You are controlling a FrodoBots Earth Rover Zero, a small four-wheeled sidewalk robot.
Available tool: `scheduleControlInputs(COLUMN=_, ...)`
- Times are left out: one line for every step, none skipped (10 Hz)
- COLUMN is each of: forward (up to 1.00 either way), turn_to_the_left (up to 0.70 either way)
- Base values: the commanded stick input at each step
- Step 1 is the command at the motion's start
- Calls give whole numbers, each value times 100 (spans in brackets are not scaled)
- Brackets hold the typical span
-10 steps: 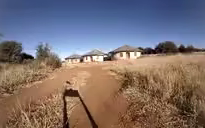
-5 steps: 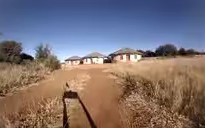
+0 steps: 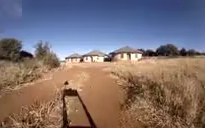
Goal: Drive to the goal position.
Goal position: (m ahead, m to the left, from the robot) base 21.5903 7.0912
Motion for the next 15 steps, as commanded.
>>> scheduleControlInputs(forward=50, turn_to_the_left=0)
scheduleControlInputs(forward=50, turn_to_the_left=0)
scheduleControlInputs(forward=50, turn_to_the_left=0)
scheduleControlInputs(forward=50, turn_to_the_left=0)
scheduleControlInputs(forward=50, turn_to_the_left=0)
scheduleControlInputs(forward=50, turn_to_the_left=0)
scheduleControlInputs(forward=50, turn_to_the_left=0)
scheduleControlInputs(forward=50, turn_to_the_left=0)
scheduleControlInputs(forward=50, turn_to_the_left=0)
scheduleControlInputs(forward=50, turn_to_the_left=0)
scheduleControlInputs(forward=50, turn_to_the_left=0)
scheduleControlInputs(forward=50, turn_to_the_left=0)
scheduleControlInputs(forward=50, turn_to_the_left=0)
scheduleControlInputs(forward=50, turn_to_the_left=0)
scheduleControlInputs(forward=50, turn_to_the_left=0)
